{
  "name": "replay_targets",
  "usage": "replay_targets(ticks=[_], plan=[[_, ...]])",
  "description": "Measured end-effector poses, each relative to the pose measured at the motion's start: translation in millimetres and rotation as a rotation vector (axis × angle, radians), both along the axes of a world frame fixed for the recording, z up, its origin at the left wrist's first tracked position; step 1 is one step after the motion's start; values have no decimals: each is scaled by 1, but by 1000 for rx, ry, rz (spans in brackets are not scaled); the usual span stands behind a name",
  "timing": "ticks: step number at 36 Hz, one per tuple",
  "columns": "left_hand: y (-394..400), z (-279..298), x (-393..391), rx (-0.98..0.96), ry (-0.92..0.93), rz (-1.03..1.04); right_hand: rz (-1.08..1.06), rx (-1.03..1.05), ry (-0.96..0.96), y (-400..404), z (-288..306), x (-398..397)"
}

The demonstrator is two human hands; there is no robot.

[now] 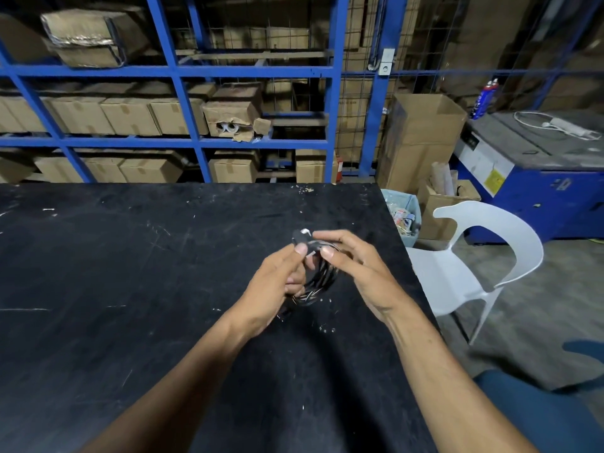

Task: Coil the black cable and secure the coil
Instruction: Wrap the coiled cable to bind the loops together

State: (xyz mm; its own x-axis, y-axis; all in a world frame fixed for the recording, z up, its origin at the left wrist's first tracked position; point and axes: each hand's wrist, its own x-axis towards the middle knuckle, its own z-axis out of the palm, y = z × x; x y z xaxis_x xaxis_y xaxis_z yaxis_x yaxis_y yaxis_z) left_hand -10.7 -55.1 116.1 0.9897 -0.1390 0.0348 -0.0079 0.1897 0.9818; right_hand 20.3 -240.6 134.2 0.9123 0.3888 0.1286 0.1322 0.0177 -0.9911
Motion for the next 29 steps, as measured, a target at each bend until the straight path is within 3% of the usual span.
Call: replay_targets(ticks=[10, 17, 21, 25, 29], plan=[[2, 7, 4, -675, 223, -14, 76, 381, 455, 5, -19, -1], [-4, 11, 4, -711, 245, 91, -220, 450, 374, 19, -28, -2], [-5, 14, 3, -754, 238, 90, -166, 523, 378, 22, -28, -2], [-1, 18, 3, -759, 205, 104, -54, 348, 363, 23, -25, -10], [4, 16, -4, -696, 192, 104, -177, 267, 359, 21, -25, -10]])
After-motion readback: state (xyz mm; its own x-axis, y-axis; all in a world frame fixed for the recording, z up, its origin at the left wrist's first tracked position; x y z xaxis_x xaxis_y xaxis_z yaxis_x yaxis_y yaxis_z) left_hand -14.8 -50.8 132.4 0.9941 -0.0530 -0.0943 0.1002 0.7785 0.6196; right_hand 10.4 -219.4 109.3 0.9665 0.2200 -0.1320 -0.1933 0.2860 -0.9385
